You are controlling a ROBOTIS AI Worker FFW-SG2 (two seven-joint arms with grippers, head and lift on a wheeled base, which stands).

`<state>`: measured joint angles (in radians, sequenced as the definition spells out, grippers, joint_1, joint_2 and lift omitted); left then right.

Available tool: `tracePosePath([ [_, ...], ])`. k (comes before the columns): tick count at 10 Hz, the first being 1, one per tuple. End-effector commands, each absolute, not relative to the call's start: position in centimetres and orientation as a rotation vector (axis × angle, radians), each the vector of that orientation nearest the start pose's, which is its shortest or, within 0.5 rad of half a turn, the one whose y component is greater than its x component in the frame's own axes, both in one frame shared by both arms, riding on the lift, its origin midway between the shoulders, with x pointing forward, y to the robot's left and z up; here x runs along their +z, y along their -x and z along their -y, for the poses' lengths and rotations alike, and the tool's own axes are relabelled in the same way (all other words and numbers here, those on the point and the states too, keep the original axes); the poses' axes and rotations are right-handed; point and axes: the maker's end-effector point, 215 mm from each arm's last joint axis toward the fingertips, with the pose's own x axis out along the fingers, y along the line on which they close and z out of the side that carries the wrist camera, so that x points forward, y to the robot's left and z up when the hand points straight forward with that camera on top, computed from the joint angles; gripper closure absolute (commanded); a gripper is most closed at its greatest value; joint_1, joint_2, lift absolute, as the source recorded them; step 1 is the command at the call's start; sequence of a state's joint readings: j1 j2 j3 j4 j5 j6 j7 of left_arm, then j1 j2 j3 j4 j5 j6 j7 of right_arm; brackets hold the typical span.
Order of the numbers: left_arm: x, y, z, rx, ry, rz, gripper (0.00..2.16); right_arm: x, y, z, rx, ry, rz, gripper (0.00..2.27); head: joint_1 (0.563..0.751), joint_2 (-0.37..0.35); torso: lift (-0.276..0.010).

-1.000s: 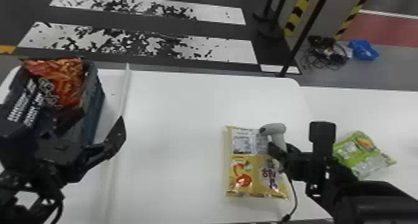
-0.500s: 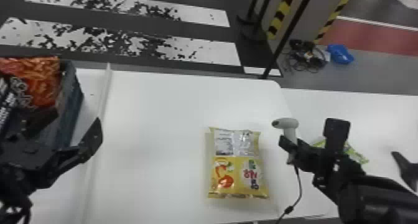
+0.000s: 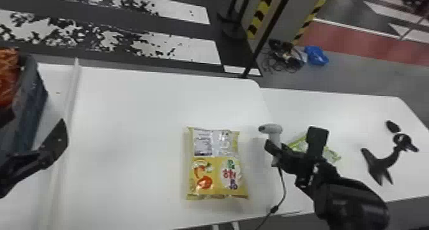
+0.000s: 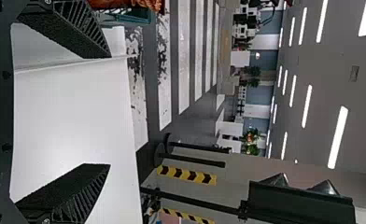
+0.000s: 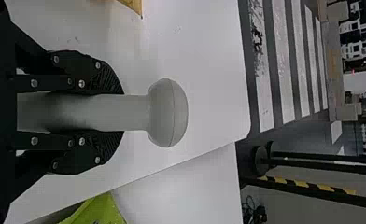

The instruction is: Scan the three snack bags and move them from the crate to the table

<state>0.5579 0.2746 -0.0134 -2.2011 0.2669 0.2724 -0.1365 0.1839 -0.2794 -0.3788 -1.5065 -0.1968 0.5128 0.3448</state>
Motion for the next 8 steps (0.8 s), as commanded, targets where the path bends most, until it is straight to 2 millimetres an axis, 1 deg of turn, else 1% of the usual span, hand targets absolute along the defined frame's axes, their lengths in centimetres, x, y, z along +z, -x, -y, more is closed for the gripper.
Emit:
tracePosePath([
  [1, -35.9, -41.8, -18.9, -0.318, 0.040, -0.226, 0.03, -54.6, -44.4, 47.1, -0.057, -0.107, -0.649, 1.08, 0.695, -0.346, -0.062],
  [2, -35.9, -41.8, -18.9, -0.318, 0.040, -0.226, 0.03, -54.6, -44.4, 47.0, -0.048, -0.103, -0.651, 0.35, 0.695, -0.347, -0.062],
  [3, -36.0, -41.8, -18.8, -0.319, 0.040, -0.226, 0.03, -54.7, -44.4, 47.1, -0.042, -0.093, -0.656, 0.32, 0.695, -0.350, -0.062],
  [4, -35.9, -41.8, -18.8, -0.319, 0.040, -0.223, 0.03, -54.6, -44.5, 47.1, -0.042, -0.095, -0.656, 0.14, 0.695, -0.350, -0.062],
  [5, -35.9, -41.8, -18.7, -0.321, 0.041, -0.225, 0.03, -53.5, -44.7, 47.2, -0.038, -0.089, -0.620, 0.09, 0.695, -0.350, -0.062],
  [6, -36.0, -41.8, -18.8, -0.319, 0.040, -0.226, 0.03, -51.2, -44.5, 46.3, -0.013, -0.107, -0.568, 0.09, 0.695, -0.350, -0.062],
  [7, -36.2, -41.7, -18.8, -0.319, 0.034, -0.231, 0.03, -49.3, -44.0, 44.9, 0.044, -0.154, -0.565, 0.08, 0.695, -0.350, -0.062],
  [8, -36.3, -41.6, -18.6, -0.323, 0.034, -0.235, 0.03, -48.2, -43.2, 43.1, 0.120, -0.228, -0.598, 0.09, 0.695, -0.339, -0.062],
])
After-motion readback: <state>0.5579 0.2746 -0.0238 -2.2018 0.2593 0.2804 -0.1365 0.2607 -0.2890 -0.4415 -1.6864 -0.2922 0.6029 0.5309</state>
